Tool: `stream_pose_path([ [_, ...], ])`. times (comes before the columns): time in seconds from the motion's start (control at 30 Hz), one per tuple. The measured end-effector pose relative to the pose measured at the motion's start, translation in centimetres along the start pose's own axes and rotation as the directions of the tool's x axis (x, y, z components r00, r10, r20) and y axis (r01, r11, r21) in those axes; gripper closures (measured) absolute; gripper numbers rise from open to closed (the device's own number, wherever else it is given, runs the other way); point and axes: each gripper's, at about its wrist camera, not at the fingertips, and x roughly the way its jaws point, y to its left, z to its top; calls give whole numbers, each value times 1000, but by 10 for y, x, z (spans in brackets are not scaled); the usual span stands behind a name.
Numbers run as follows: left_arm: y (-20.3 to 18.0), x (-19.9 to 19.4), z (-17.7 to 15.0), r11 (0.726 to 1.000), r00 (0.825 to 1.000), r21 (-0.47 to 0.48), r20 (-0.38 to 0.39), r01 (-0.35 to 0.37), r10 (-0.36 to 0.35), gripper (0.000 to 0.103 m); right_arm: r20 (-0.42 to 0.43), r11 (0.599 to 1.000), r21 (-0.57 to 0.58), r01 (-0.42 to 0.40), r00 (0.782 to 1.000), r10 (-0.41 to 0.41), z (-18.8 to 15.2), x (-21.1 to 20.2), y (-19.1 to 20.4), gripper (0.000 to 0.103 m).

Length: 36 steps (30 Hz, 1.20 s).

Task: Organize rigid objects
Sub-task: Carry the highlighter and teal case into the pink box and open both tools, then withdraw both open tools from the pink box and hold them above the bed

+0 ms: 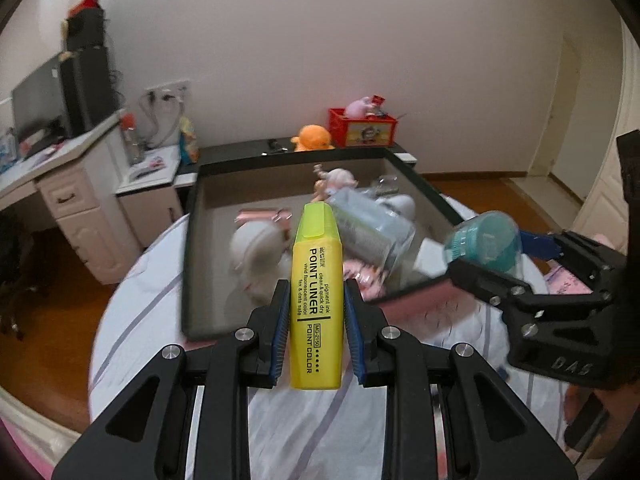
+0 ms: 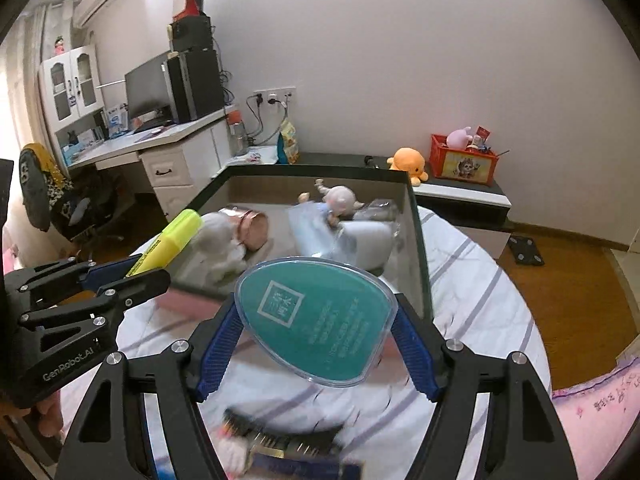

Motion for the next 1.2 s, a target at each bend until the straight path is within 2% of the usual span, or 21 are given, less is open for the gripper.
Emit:
stream_pose_path([
  [0.13,-3,35,19,1000,999,13,-45,20,-19,77,-21,1000,8,11,1000,-11,12,24,-12,29],
  [0.27,-4,65,26,1000,996,16,-87,-8,9,77,-49,1000,0,22,999,-22,15,47,-18,29],
  [0.37,-5,75,24,1000,994,16,-104,-19,21,77,-66,1000,-3,26,998,-26,13,56,-22,28],
  [0.47,-6,75,21,999,995,18,-89,-41,42,76,-63,1000,-3,25,998,-25,11,58,-23,29],
  [0.53,-3,70,19,999,996,1,-81,-42,42,68,-45,1000,6,22,999,-22,11,54,-26,28],
  [0.57,-2,66,18,999,996,-7,-75,-40,39,59,-40,1000,13,17,999,-16,11,51,-27,28],
  [0.7,-2,36,11,998,998,-13,-17,-56,56,28,5,999,43,1,1000,-2,14,25,-31,24],
  [0.87,-1,-20,-1,996,993,-50,85,-73,77,3,90,999,52,1,996,-6,11,-23,-27,22],
  [0.9,-2,-35,-6,995,990,-59,114,-80,87,0,108,999,50,3,994,-8,9,-34,-25,21],
  [1.0,-7,-74,-18,991,977,-88,178,-103,118,0,167,998,57,5,986,-14,-1,-73,-19,18],
  [1.2,-18,-142,-44,974,936,-157,286,-165,205,0,278,999,49,12,960,-25,-28,-142,3,16],
])
